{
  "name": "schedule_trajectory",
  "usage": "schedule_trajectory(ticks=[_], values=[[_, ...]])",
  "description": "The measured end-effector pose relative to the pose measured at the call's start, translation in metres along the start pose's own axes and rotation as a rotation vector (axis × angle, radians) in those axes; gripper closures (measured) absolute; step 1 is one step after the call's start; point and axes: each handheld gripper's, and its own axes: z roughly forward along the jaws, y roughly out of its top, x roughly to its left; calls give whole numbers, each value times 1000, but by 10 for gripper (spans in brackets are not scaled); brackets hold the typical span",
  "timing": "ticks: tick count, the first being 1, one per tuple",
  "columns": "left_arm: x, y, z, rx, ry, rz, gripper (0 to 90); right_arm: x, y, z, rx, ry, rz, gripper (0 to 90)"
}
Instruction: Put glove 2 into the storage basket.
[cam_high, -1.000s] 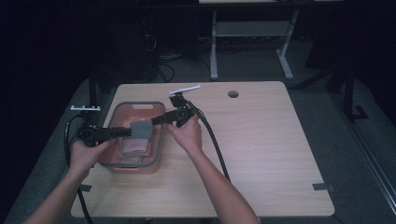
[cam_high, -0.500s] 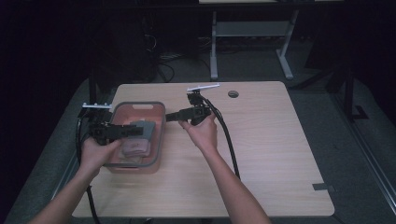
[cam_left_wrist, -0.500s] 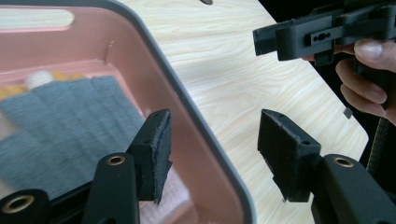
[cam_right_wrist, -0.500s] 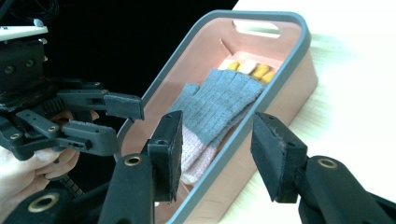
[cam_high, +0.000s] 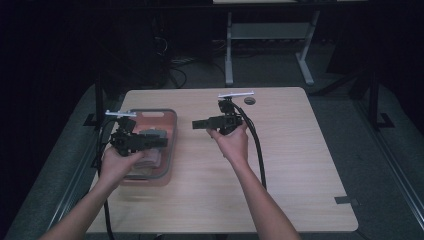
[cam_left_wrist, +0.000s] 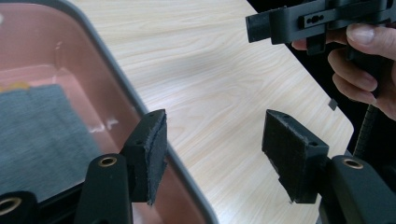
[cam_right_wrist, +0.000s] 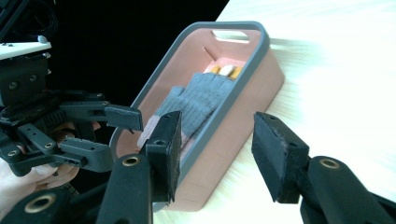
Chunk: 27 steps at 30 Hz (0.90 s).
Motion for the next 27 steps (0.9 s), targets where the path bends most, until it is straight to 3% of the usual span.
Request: schedule_trajectory(ticks=[27], values=[[-31,-1,39,25,-67,34,335,-35,-18,-54,-47,-50,65,480]])
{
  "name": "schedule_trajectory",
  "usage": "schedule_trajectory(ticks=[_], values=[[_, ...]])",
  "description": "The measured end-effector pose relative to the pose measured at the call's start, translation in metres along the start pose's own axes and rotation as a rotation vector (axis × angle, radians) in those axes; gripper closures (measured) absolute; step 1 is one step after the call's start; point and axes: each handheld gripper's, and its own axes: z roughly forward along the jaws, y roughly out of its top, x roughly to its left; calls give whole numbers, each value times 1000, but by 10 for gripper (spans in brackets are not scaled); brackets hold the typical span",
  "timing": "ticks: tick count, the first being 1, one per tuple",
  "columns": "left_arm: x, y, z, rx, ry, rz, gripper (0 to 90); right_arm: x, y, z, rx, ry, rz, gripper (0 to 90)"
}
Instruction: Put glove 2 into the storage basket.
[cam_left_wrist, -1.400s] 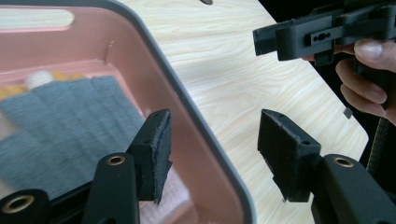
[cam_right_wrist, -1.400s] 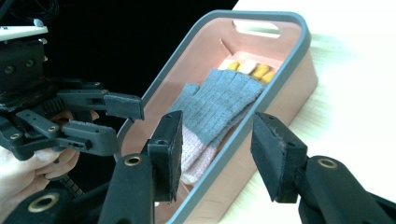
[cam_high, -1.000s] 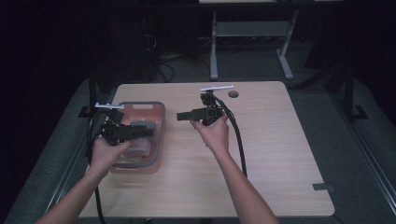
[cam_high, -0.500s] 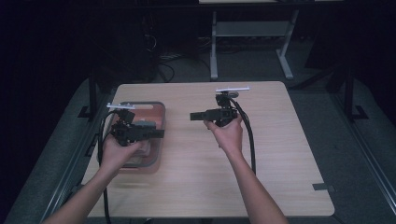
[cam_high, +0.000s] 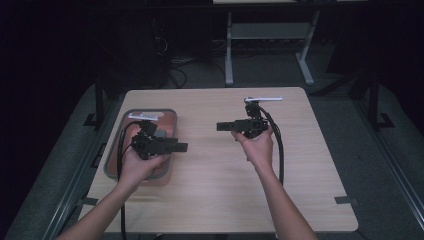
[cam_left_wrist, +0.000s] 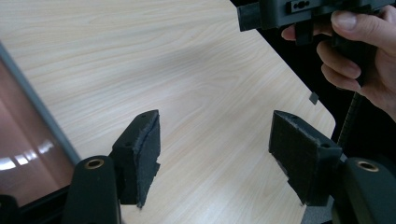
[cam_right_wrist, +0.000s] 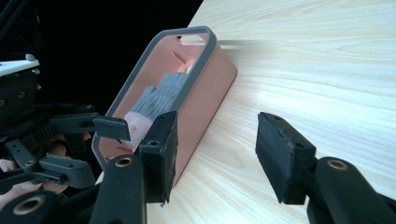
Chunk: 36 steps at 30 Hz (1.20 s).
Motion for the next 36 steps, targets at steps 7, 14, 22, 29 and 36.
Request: schedule_trajectory(ticks=[7,14,22,29,36], values=[[-9,0,13,11,-13,10,316,-11,-6,-14,-14,-13,14,463],[-16,-1,27,25,-33,20,298,-17,-12,-25,-17,-26,25,443],[-23,-1,40,32,-50,27,272,-30,-18,-42,-32,-45,42,437],[-29,-2,52,39,-59,38,244,-42,-25,-56,-49,-60,59,416],[-35,-5,66,51,-76,37,215,-57,-33,-67,-59,-76,84,395]])
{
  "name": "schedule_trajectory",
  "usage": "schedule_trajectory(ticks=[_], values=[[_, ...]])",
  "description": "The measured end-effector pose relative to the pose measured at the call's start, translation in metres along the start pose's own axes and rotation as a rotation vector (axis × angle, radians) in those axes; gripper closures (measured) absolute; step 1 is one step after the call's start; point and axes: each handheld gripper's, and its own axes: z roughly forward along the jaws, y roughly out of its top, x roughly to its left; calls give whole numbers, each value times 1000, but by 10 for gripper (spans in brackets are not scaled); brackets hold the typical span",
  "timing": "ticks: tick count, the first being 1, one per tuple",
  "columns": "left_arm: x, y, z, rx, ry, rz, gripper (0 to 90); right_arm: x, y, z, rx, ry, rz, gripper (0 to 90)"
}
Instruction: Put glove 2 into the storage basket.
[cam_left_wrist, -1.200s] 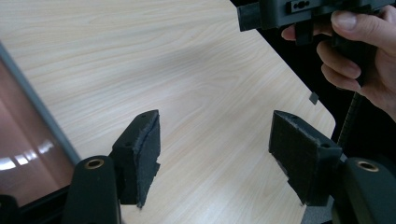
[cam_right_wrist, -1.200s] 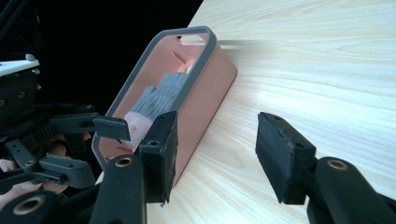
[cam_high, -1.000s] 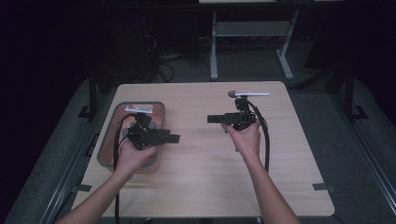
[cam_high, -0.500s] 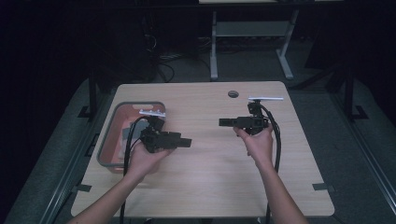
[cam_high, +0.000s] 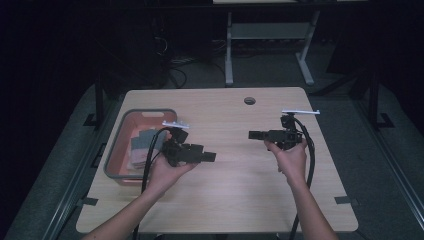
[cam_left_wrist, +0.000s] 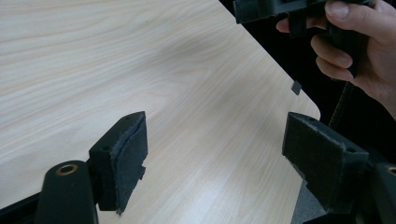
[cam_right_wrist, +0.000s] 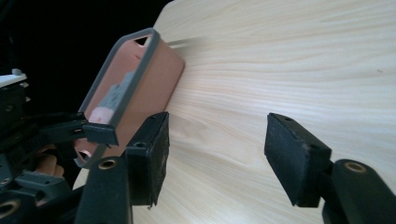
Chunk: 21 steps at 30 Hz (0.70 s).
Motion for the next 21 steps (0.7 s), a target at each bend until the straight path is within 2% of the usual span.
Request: schedule_trajectory(ticks=[6,21], values=[[-5,-2,9,13,-12,14,205,-12,-6,-6,3,-12,19,389],[-11,-15,28,24,-30,19,206,-36,-24,-17,3,-27,55,374]])
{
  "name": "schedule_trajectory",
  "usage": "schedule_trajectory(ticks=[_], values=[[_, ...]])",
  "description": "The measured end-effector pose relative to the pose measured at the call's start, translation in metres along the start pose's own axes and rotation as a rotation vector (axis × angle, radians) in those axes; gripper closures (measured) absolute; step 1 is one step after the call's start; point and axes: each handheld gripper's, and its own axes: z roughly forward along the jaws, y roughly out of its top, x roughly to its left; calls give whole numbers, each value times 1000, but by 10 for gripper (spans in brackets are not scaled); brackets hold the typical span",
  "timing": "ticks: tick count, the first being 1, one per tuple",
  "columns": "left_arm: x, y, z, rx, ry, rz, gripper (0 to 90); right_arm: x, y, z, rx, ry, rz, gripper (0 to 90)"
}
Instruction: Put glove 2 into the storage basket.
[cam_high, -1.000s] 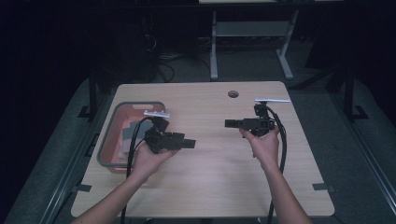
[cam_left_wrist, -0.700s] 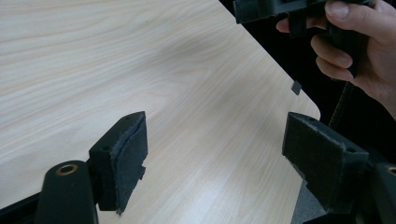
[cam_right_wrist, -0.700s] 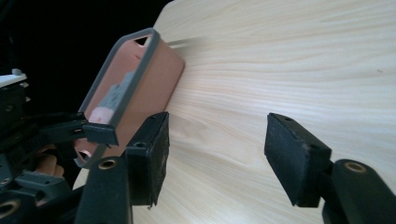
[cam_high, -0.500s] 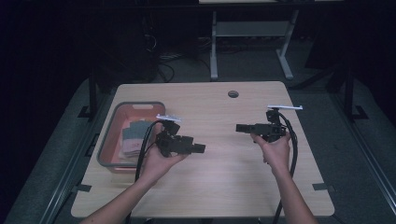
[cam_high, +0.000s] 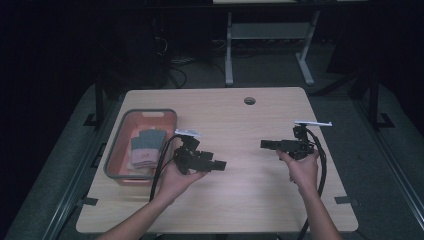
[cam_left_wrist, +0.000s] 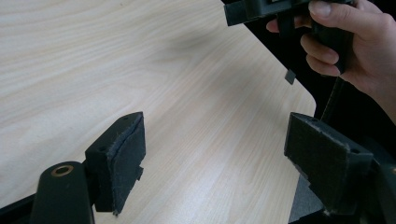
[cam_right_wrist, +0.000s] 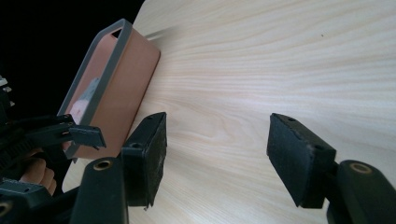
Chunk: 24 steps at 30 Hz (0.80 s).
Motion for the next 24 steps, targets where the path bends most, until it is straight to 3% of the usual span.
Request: schedule_trajectory(ticks=[11,24], values=[[-9,-11,17,17,-15,19,216,-17,-13,-5,6,-5,32,369],[-15,-30,25,6,-29,33,214,-30,-30,-13,18,4,28,362]])
